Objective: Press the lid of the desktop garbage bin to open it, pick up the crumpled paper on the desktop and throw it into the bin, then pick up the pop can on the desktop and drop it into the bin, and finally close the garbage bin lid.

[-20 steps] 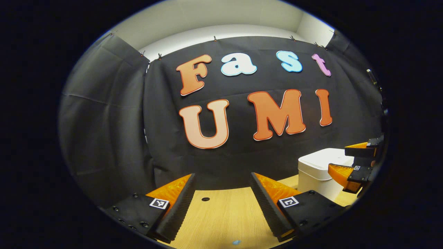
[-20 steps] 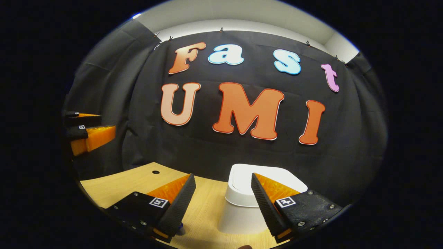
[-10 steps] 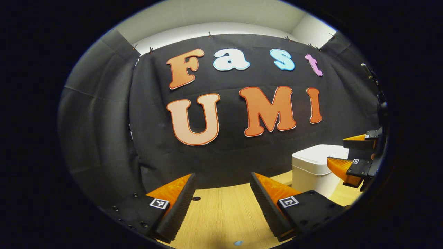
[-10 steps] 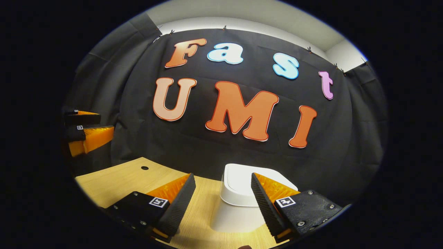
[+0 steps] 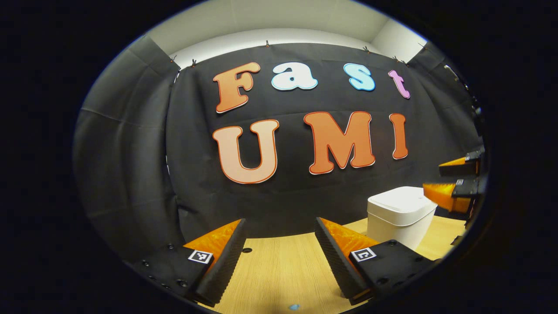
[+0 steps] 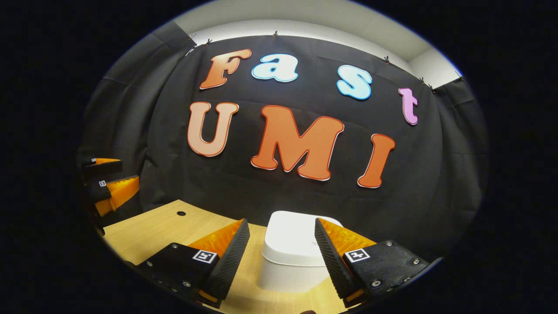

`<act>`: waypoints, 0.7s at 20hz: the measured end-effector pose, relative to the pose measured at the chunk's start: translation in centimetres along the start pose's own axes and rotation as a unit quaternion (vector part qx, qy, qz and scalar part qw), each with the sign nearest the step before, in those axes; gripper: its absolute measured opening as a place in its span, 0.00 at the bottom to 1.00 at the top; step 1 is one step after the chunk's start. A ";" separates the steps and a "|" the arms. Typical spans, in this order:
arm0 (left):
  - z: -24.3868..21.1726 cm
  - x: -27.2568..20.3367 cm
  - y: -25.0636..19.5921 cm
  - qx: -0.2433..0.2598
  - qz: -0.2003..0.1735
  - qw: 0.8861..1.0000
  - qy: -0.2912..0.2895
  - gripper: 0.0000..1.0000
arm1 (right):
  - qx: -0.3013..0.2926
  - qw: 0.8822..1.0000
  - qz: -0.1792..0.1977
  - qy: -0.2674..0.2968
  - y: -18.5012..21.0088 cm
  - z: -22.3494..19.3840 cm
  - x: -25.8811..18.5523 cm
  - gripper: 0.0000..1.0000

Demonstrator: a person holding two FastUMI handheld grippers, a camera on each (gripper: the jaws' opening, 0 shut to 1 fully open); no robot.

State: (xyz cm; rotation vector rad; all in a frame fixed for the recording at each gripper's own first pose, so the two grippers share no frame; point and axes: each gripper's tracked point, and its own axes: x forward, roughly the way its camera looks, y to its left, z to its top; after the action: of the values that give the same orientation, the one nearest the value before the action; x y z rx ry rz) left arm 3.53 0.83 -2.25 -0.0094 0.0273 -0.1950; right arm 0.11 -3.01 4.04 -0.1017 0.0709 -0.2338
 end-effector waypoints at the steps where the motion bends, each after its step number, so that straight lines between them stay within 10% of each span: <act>1: 0.2 0.0 0.0 -0.001 0.005 1.000 0.001 1.00 | 0.004 1.000 0.001 0.002 -0.5 0.1 0.5 0.90; 3: 0.0 0.1 -0.6 -0.004 0.008 1.000 0.008 0.94 | 0.006 1.000 -0.002 0.011 -1.8 0.1 1.5 0.85; 10: -0.2 0.2 0.0 0.012 0.043 0.999 0.018 0.99 | 0.049 0.997 -0.023 0.058 -5.2 -1.6 4.9 0.01; 14: -0.5 0.0 0.1 0.015 0.059 0.998 0.027 0.99 | 0.066 0.994 -0.001 0.089 -5.7 -3.3 6.0 0.01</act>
State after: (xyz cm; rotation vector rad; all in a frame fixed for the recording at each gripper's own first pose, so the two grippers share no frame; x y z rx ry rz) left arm 3.49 0.90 -2.70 0.0272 0.0794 -0.0766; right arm 4.32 -10.23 1.05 0.0514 0.2319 -0.2491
